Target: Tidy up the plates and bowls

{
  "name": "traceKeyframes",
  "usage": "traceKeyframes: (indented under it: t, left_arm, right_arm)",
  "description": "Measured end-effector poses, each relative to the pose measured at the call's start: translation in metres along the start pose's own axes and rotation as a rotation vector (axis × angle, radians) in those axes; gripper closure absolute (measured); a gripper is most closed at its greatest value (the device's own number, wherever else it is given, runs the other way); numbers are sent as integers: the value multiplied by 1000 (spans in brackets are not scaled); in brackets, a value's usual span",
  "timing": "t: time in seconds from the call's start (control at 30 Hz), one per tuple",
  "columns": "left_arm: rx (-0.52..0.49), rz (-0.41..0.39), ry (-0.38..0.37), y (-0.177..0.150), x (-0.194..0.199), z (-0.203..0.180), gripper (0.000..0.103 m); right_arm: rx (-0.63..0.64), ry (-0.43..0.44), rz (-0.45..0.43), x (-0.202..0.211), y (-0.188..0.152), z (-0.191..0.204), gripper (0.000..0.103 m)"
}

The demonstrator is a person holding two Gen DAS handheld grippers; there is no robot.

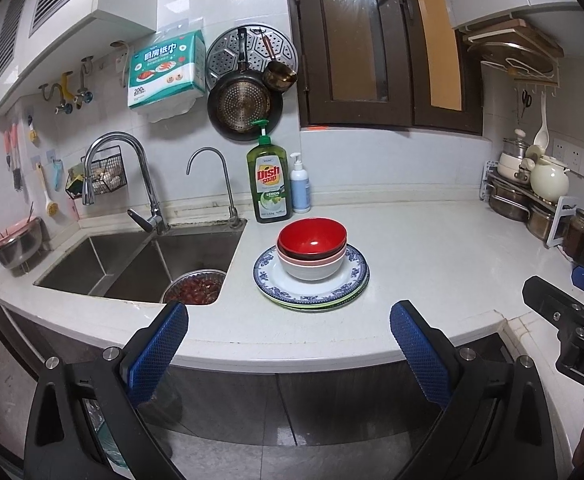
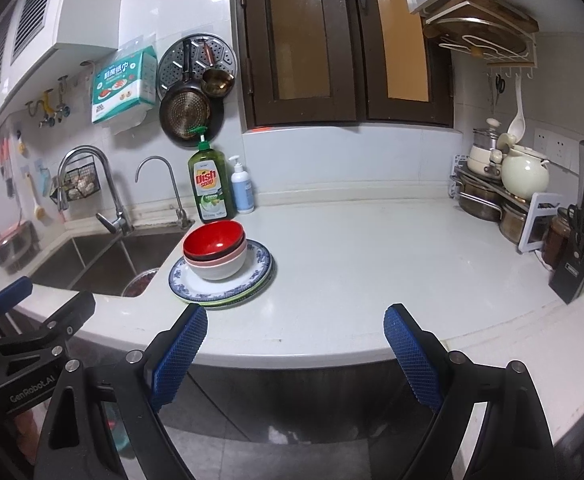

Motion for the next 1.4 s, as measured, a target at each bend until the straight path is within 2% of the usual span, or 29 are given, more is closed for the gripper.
traceKeyframes:
  t: [1.4]
  left_arm:
    - [7, -7, 13, 0, 13, -5, 0]
  right_arm:
    - [17, -8, -8, 21, -6, 3, 12]
Point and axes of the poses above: each gripper's, at about its wrist camera, not at the fingertips, and x roughly against the way its jaws point, z to its left, y to its top, the point moved 8 cm from there along -x, roughly the way its jaws point, and after that the axes turned 15 degrees about -z, right-handed, at the moved point
